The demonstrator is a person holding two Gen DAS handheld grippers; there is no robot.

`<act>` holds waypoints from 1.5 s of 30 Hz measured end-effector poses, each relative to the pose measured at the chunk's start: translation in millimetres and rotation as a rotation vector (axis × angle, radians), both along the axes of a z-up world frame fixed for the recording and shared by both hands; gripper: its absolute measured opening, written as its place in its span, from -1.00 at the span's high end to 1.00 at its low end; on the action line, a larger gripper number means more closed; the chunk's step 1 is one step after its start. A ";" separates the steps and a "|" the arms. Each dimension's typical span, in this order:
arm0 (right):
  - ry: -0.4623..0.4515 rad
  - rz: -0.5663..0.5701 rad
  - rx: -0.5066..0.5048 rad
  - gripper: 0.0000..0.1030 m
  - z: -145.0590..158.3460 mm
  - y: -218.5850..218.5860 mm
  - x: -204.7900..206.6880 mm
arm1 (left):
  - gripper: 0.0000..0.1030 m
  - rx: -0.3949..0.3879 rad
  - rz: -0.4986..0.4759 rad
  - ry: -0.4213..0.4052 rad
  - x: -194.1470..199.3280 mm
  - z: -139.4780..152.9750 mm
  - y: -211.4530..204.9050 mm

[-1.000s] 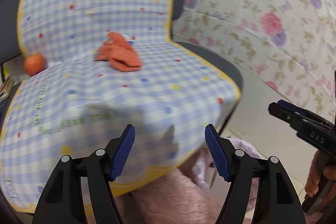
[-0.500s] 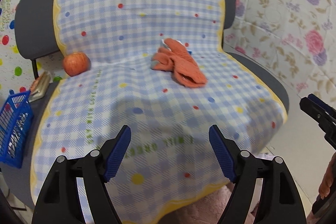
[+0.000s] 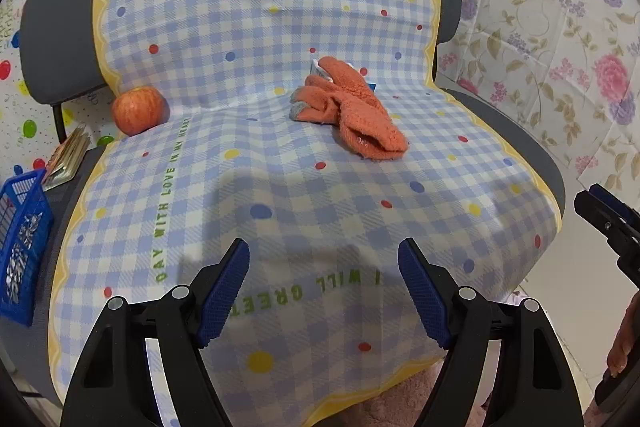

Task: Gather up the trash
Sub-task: 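Grasp the orange glove with the left gripper and lift it, then grasp the white milk carton with the right gripper while the left gripper holds the glove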

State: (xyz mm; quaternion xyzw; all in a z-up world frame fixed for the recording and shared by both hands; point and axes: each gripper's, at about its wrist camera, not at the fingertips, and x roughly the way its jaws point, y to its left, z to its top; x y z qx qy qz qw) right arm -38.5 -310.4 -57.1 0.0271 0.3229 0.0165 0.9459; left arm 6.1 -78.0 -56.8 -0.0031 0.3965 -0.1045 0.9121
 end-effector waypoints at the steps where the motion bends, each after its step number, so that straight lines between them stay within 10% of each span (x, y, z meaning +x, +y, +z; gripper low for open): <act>1: -0.004 -0.004 0.002 -0.07 0.4 -1.1 2.1 | -0.49 0.002 -0.003 -0.003 2.2 1.4 -1.1; 11: 0.008 -0.013 0.029 -0.07 -0.6 -15.9 41.5 | -0.49 0.054 -0.064 -0.029 76.4 11.7 -37.0; 16: 0.022 -0.012 0.076 0.54 1.2 -20.9 65.1 | -0.45 0.054 -0.074 -0.024 112.7 13.3 -55.7; 24: 0.029 -0.006 0.106 0.54 1.3 -20.4 71.8 | -0.21 0.101 -0.064 0.064 176.9 -7.1 -71.4; 26: 0.039 -0.012 0.103 0.54 0.3 -21.2 71.1 | 0.12 0.103 -0.091 0.107 186.0 -16.2 -73.2; 29: 0.051 -0.015 0.091 0.54 -0.3 -21.0 70.1 | 0.56 0.094 -0.144 0.112 182.6 -19.6 -72.6; 41: 0.058 0.068 0.047 0.47 3.7 21.3 91.5 | 0.62 0.037 -0.076 -0.156 98.3 46.2 5.2; 45: 0.052 0.120 0.036 0.07 3.9 45.5 115.0 | 0.62 0.017 0.000 -0.189 93.8 55.1 39.4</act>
